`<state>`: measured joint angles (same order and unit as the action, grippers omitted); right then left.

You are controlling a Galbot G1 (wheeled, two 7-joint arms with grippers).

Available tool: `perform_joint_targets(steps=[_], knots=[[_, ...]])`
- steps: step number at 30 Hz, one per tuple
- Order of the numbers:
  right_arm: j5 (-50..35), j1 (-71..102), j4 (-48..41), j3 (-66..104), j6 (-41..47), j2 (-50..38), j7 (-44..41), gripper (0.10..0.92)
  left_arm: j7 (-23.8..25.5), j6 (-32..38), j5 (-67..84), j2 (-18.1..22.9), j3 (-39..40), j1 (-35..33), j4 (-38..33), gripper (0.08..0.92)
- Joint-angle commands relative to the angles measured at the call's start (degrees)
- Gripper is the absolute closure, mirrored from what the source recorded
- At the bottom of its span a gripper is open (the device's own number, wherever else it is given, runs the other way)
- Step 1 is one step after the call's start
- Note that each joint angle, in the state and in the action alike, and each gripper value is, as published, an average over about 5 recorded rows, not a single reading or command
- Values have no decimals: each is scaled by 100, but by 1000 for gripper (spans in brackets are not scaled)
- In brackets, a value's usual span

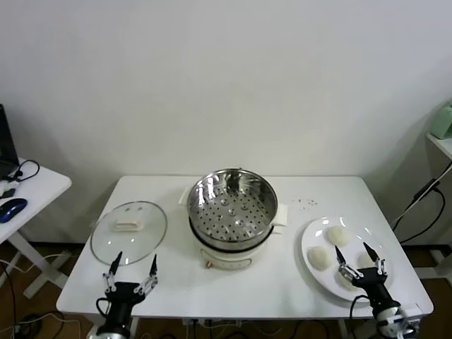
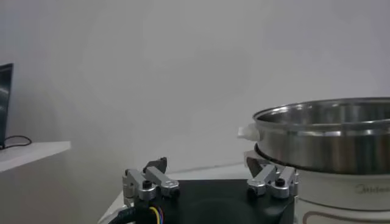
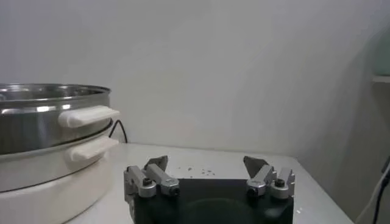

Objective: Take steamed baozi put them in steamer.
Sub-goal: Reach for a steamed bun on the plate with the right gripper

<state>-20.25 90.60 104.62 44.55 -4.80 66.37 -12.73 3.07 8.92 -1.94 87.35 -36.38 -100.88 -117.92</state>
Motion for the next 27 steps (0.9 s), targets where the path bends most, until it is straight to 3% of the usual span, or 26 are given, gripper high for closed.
perform_joint_targets(steps=[1, 15, 22, 27], knots=[[689, -459, -206, 315, 358, -766, -756, 203, -21, -276, -295, -18, 33, -104, -176, 177], [1084, -2276, -1393, -862, 1180, -3823, -3404, 203, 14, -429, -311, -157, 116, -119, -151, 177], [1951, -4819, -2558, -3300, 375, -4569, -4827, 203, 13, -605, -309, -234, 120, -42, -108, 177], [2145, -6984, -3051, -5687, 370, -4659, -5367, 203, 39, -710, -315, -270, 119, 118, -40, 177]])
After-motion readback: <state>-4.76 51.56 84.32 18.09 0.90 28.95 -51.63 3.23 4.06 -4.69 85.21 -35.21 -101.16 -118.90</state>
